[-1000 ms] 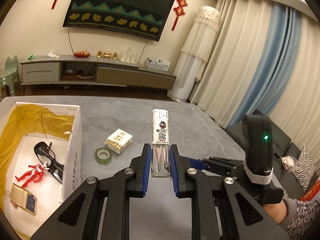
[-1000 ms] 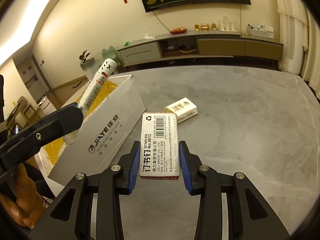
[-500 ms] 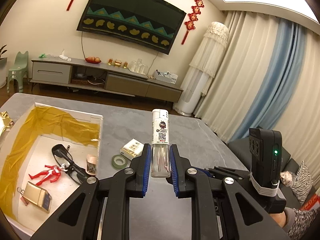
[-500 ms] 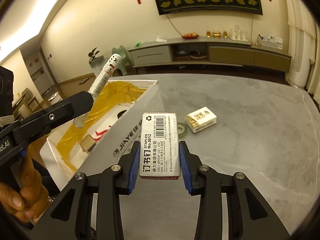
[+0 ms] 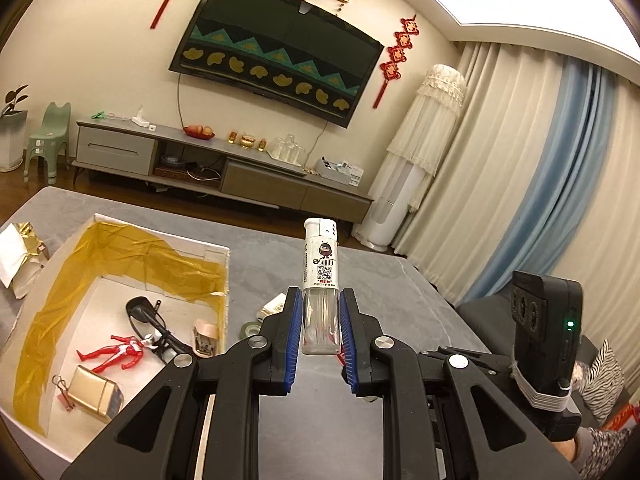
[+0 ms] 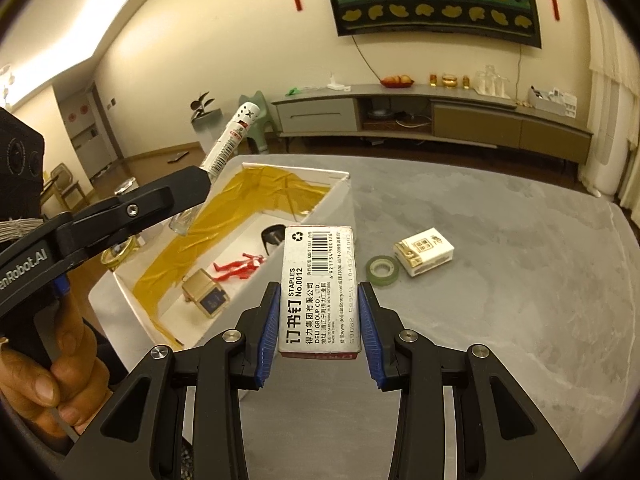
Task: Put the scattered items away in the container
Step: 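Carry the staple box and glass vial toward the yellow-lined box with both tools, then open the right tool dropping the staple box into the box while the left tool releases the vial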
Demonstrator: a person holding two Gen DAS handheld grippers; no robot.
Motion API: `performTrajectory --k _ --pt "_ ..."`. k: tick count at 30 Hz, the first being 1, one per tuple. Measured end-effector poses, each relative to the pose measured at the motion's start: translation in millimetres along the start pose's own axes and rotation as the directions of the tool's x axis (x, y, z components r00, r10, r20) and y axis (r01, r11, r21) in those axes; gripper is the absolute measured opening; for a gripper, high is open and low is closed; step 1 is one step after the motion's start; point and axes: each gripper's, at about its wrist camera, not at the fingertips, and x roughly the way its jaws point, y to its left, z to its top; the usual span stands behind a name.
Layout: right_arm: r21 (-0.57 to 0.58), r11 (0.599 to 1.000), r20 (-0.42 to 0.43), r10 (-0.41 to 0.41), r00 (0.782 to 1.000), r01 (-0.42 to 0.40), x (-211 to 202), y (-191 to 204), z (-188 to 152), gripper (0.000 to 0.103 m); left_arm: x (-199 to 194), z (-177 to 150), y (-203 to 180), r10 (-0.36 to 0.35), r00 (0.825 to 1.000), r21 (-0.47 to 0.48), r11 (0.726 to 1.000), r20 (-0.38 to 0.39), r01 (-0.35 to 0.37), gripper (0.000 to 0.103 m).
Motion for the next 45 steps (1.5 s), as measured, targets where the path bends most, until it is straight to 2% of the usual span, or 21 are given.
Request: performTrajectory --k 14,45 --pt "-0.073 0.997 0.018 0.034 0.999 -0.033 -9 35 10 0.039 -15 8 37 0.058 0.998 -0.067 0.996 0.04 -0.055 0.02" --pt "-0.188 0.975 -0.032 0.115 0.993 -0.119 16 75 14 0.039 -14 38 122 0.231 0.973 -0.163 0.961 0.024 -0.225 0.02"
